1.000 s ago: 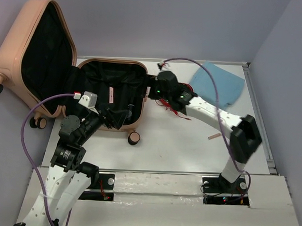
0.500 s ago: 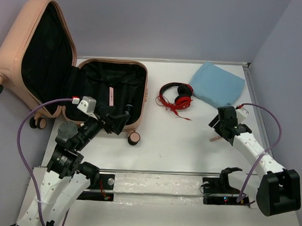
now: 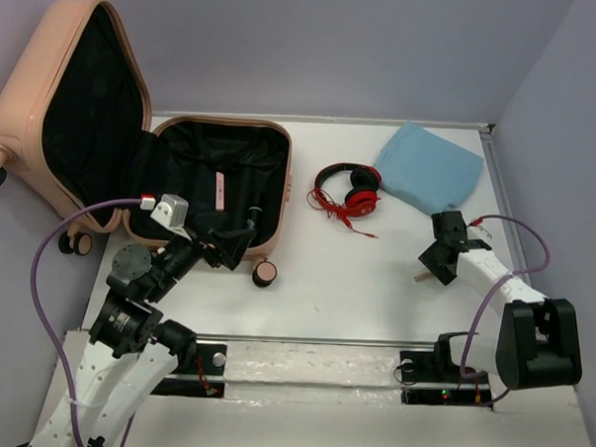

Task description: Pack the luggage

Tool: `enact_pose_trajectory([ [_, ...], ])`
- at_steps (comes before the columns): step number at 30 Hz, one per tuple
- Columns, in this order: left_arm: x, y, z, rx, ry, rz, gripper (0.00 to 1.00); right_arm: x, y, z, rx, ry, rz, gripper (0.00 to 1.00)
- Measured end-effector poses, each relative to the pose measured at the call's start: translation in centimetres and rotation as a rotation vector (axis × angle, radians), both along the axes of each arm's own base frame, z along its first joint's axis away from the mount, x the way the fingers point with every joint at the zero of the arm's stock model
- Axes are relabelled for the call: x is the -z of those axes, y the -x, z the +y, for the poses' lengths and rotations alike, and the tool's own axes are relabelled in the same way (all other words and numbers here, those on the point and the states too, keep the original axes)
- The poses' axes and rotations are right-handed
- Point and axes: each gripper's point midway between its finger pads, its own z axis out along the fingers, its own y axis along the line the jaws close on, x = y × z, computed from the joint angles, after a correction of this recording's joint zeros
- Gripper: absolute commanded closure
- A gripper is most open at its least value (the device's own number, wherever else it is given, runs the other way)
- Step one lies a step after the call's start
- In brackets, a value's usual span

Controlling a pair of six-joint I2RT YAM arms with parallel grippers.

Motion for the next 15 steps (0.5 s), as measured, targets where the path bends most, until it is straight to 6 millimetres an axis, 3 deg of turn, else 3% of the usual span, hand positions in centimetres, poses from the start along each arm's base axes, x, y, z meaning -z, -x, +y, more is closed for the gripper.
enact_pose_trajectory([
  [5,0.1,0.0,0.2,-0.009,-0.004,0.002,0.01,1.5,0.0,0.3,0.001,-0.014,0.049,0.68],
  [8,0.1,0.0,0.3,-0.013,-0.005,-0.001,0.01,1.6,-0.6,0.4,-0.003,-0.016,0.050,0.82],
  [9,0.1,0.0,0.3,-0.014,-0.005,-0.001,0.01,1.6,-0.8,0.4,-0.005,-0.016,0.044,0.92],
  [15,0.1,0.0,0.3,-0.014,-0.005,-0.001,0.01,0.8,-1.5,1.0,-0.055,-0.041,-0.003,0.93],
])
